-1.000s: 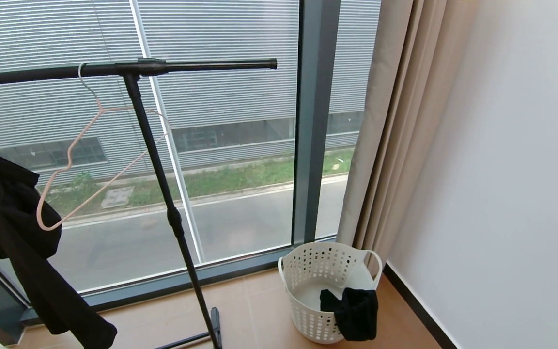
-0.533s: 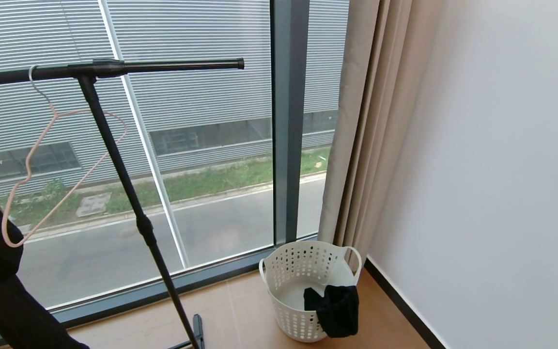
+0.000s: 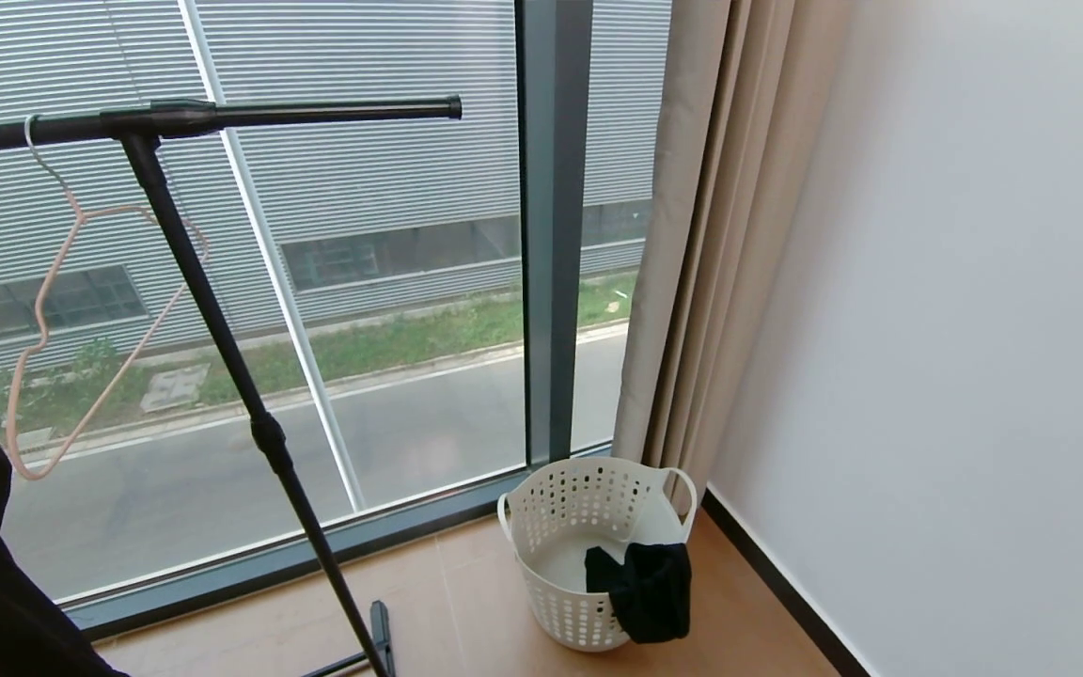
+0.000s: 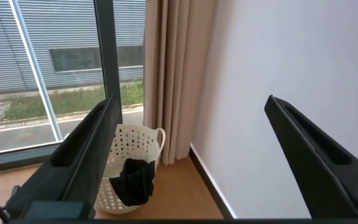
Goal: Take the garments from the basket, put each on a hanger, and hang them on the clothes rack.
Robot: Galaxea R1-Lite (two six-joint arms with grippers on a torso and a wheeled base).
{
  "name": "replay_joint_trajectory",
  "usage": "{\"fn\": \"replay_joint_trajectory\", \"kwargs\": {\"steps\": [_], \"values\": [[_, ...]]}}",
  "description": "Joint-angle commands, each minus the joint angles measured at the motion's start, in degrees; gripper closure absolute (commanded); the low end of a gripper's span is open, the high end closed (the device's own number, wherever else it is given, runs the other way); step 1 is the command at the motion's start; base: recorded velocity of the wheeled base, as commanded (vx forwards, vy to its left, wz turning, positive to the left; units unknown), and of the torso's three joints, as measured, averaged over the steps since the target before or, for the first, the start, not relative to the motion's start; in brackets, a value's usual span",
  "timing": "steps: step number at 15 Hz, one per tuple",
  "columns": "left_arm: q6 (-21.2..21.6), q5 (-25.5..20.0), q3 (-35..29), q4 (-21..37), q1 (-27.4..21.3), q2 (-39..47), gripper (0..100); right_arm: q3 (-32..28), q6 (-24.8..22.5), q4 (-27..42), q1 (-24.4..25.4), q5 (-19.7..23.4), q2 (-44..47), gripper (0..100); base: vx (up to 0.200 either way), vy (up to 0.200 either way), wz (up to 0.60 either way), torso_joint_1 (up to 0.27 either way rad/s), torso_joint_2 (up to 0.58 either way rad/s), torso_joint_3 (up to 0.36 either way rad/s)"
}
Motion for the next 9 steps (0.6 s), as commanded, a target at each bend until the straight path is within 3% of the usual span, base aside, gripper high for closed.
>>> {"fn": "replay_joint_trajectory", "kwargs": {"steps": [1,9], "values": [[0.0,0.0,0.0,0.0,0.0,0.1,0,0.0,-0.1,0.0,0.0,0.0,0.1,0,0.000,0.000,0.00,-0.012,0.00,-0.193],[-0.1,0.1,0.0,0.0,0.0,0.1,0,0.0,-0.3,0.0,0.0,0.0,0.1,0,0.000,0.000,0.00,0.001,0.00,-0.195]]}}
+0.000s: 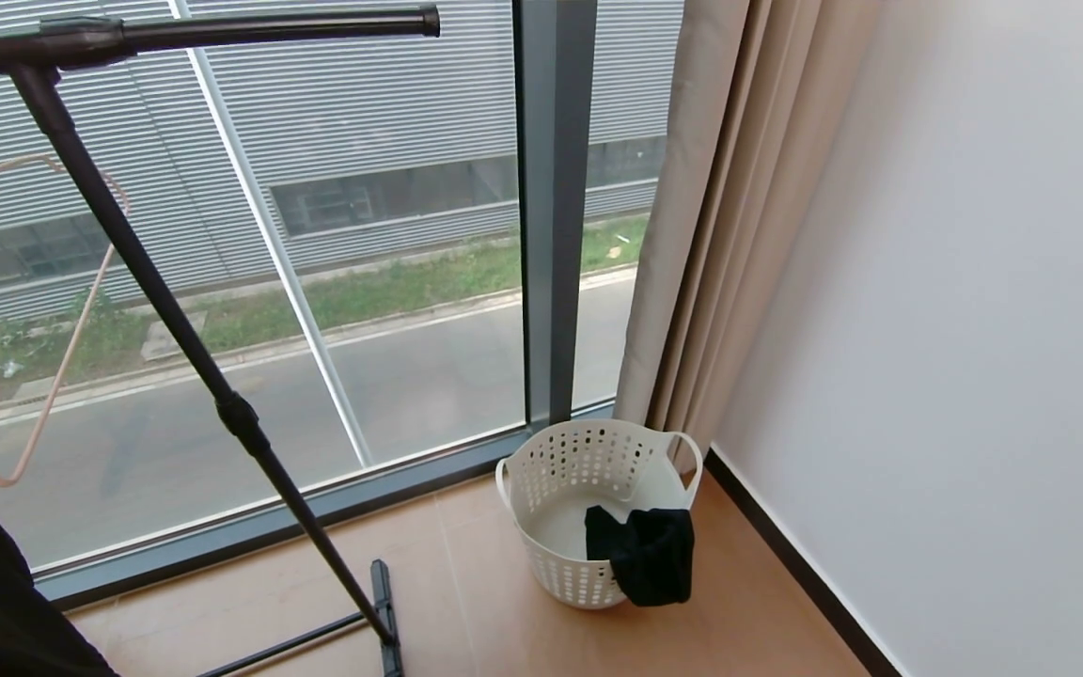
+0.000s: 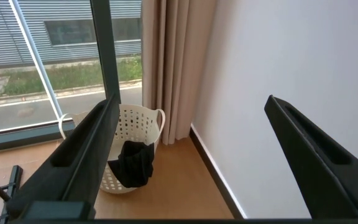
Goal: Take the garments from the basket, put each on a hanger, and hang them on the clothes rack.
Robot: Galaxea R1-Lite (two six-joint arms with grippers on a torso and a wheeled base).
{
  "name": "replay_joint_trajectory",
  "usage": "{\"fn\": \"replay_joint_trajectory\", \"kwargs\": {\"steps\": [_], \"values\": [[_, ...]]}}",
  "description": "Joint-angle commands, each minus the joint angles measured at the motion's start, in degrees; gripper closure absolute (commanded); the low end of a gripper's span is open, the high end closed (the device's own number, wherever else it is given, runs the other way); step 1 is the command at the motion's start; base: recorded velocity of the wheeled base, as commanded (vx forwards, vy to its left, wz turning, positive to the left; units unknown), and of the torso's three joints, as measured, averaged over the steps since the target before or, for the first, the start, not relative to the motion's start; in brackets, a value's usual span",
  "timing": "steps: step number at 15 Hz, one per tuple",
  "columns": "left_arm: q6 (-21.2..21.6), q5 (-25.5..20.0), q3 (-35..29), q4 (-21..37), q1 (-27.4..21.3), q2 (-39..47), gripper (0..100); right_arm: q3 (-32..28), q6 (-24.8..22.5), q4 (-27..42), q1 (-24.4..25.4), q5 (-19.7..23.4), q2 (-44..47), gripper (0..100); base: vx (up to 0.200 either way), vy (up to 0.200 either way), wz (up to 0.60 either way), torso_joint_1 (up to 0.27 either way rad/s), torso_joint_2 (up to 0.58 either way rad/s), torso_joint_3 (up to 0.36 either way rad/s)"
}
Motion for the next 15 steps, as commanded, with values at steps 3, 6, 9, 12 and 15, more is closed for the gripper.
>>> {"fn": "replay_joint_trajectory", "kwargs": {"steps": [3,6,9,12,15], "values": [[0.0,0.0,0.0,0.0,0.0,0.1,0,0.0,-0.1,0.0,0.0,0.0,0.1,0,0.000,0.000,0.00,-0.045,0.14,-0.106],[0.0,0.1,0.0,0.0,0.1,0.1,0,0.0,0.0,0.0,0.0,0.0,0.1,0,0.000,0.000,0.00,-0.035,0.11,-0.126],[0.0,0.1,0.0,0.0,0.0,0.1,0,0.0,-0.1,0.0,0.0,0.0,0.1,0,0.000,0.000,0.00,-0.071,0.20,-0.084],[0.0,0.1,0.0,0.0,0.0,0.1,0,0.0,-0.1,0.0,0.0,0.0,0.1,0,0.000,0.000,0.00,-0.056,0.19,-0.079],[0.0,0.2,0.0,0.0,0.0,0.1,0,0.0,-0.1,0.0,0.0,0.0,0.1,0,0.000,0.000,0.00,-0.084,0.25,-0.032]]}}
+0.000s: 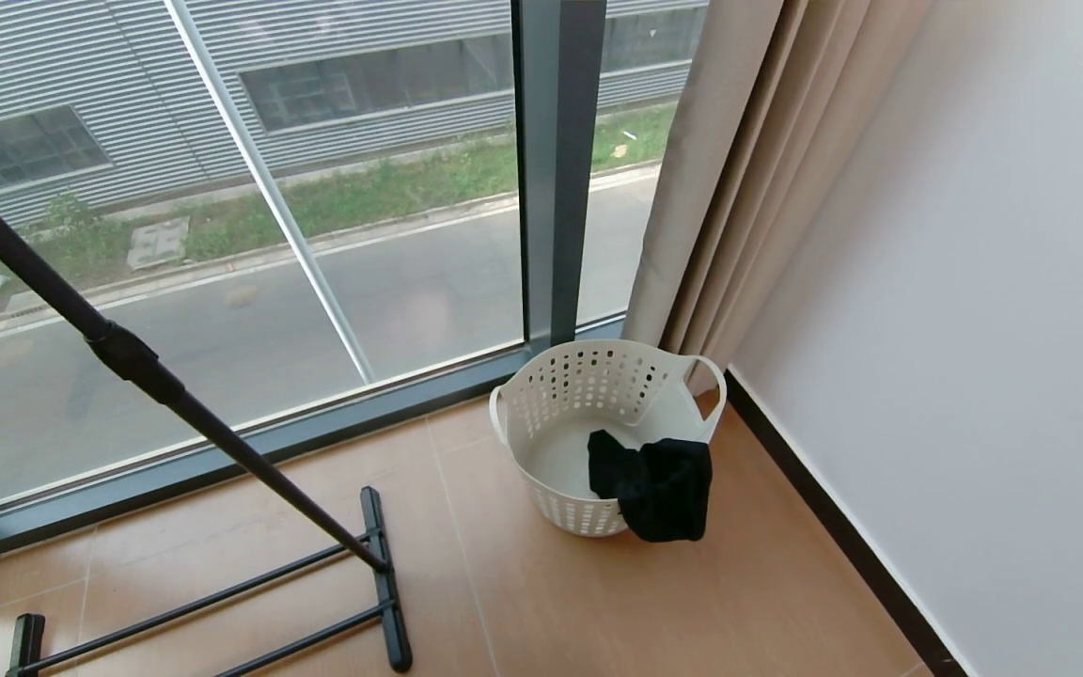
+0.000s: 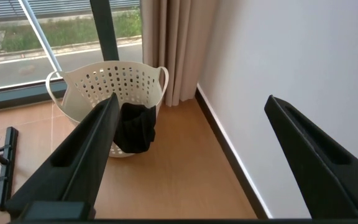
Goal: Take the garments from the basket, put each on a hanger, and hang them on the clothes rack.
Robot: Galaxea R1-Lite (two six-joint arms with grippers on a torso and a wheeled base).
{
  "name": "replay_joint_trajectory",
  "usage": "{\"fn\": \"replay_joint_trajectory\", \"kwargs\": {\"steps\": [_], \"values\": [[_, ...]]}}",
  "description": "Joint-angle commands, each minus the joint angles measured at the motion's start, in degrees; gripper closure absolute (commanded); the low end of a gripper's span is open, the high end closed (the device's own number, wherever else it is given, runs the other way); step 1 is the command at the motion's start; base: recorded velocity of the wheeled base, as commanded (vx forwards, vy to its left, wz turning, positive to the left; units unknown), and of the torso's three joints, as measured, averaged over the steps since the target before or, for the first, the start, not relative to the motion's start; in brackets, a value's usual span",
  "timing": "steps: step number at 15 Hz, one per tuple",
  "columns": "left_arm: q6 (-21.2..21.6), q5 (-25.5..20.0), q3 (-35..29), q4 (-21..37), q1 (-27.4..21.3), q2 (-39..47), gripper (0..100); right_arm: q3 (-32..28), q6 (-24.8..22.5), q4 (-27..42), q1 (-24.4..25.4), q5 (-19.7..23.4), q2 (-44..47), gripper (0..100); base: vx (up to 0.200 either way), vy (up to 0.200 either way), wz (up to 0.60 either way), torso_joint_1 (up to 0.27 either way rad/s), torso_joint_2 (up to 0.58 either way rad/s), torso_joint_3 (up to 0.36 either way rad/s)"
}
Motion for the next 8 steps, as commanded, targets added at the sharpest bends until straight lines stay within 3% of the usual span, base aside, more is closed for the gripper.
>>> {"fn": "replay_joint_trajectory", "kwargs": {"steps": [1,8], "values": [[0.0,0.0,0.0,0.0,0.0,0.1,0,0.0,0.0,0.0,0.0,0.0,0.0,0,0.000,0.000,0.00,-0.124,0.41,0.080],[0.0,0.2,0.0,0.0,0.1,0.1,0,0.0,0.0,0.0,0.0,0.0,0.0,0,0.000,0.000,0.00,-0.119,0.46,0.147]]}}
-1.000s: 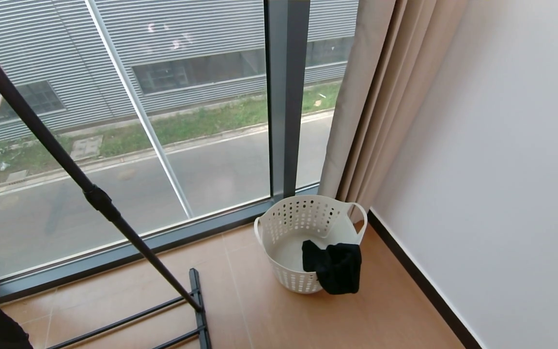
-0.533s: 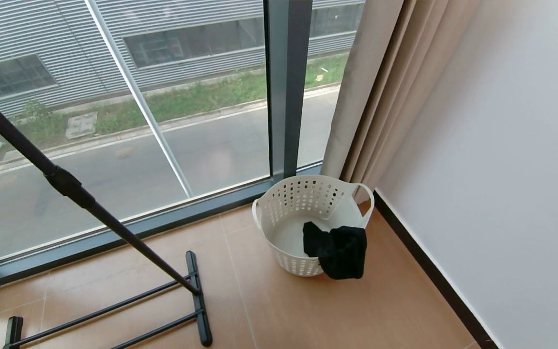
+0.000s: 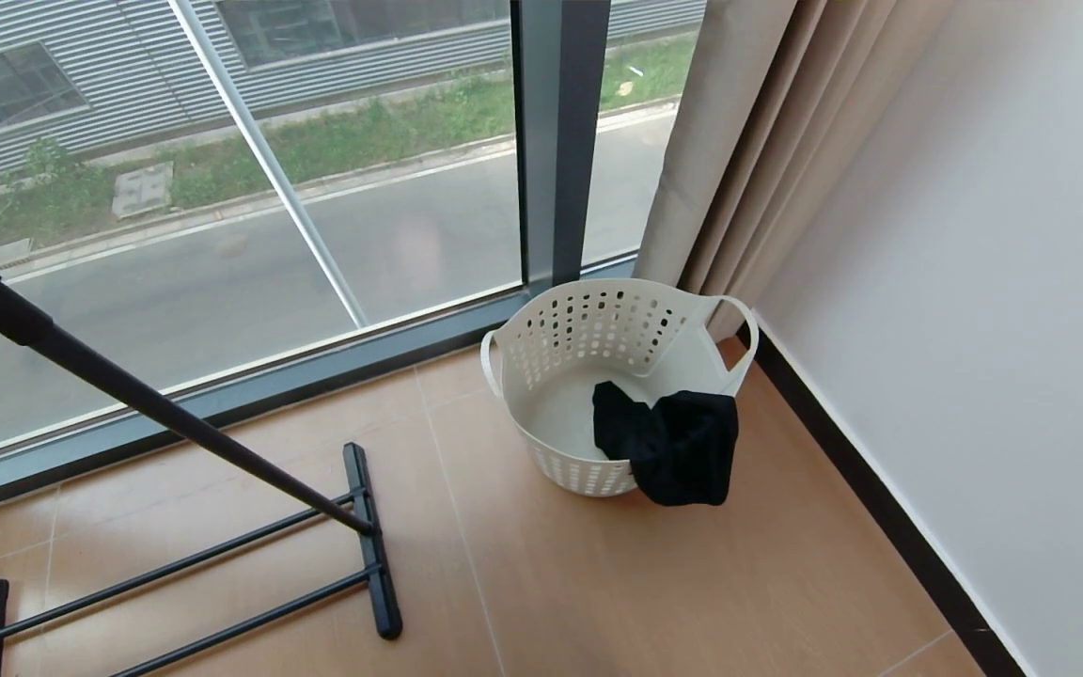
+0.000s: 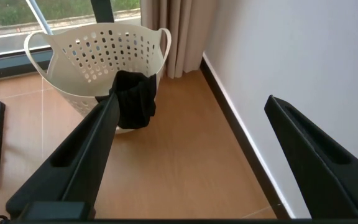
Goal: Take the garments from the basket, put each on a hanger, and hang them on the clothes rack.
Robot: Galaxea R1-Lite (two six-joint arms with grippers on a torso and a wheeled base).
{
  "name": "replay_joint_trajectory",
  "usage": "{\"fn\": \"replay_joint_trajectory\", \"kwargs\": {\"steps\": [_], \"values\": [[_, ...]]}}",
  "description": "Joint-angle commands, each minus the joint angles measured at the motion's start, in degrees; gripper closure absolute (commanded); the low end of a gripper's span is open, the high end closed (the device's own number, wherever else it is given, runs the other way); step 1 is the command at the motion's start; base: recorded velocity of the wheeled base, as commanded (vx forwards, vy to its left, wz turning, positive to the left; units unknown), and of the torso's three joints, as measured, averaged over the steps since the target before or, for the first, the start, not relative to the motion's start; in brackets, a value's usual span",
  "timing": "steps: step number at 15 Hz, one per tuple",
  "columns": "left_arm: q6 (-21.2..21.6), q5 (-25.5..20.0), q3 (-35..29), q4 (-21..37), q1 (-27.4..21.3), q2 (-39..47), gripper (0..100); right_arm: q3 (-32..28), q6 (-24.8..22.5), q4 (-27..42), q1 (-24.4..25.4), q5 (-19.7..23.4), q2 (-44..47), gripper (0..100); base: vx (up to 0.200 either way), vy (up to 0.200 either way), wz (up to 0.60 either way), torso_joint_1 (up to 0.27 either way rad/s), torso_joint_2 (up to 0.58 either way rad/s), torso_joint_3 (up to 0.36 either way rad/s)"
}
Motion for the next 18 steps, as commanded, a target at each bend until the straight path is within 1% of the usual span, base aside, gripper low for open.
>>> {"fn": "replay_joint_trajectory", "kwargs": {"steps": [1,7,8,10,15,17,18], "values": [[0.0,0.0,0.0,0.0,0.0,0.1,0,0.0,0.0,0.0,0.0,0.0,0.0,0,0.000,0.000,0.00,-0.076,0.45,0.286],[-0.1,0.1,0.0,0.0,0.0,0.0,0,0.0,0.1,-0.1,0.0,-0.1,0.0,0,0.000,0.000,0.00,-0.045,0.43,0.374],[-0.2,0.4,0.0,0.0,0.0,0.0,0,0.0,0.6,-0.1,0.0,-0.1,0.0,0,0.000,0.000,0.00,0.007,0.22,0.203],[-0.3,0.5,0.0,0.0,0.0,0.0,0,0.0,0.4,-0.1,0.0,-0.1,0.0,0,0.000,0.000,0.00,-0.002,0.11,0.103],[-0.3,0.5,0.0,0.0,0.0,0.0,0,0.0,-0.3,0.9,0.1,-0.3,0.6,0,0.000,0.000,0.00,0.000,0.00,0.000],[-0.1,0.3,0.0,0.0,0.0,0.1,0,0.0,-0.4,1.2,0.5,-0.3,5.1,0,0.000,0.000,0.00,0.000,0.00,0.000],[-0.1,0.3,0.0,0.0,0.0,0.1,0,-2.2,-0.3,1.0,1.6,-0.2,9.8,0,0.000,0.000,0.00,0.000,0.00,0.000]]}}
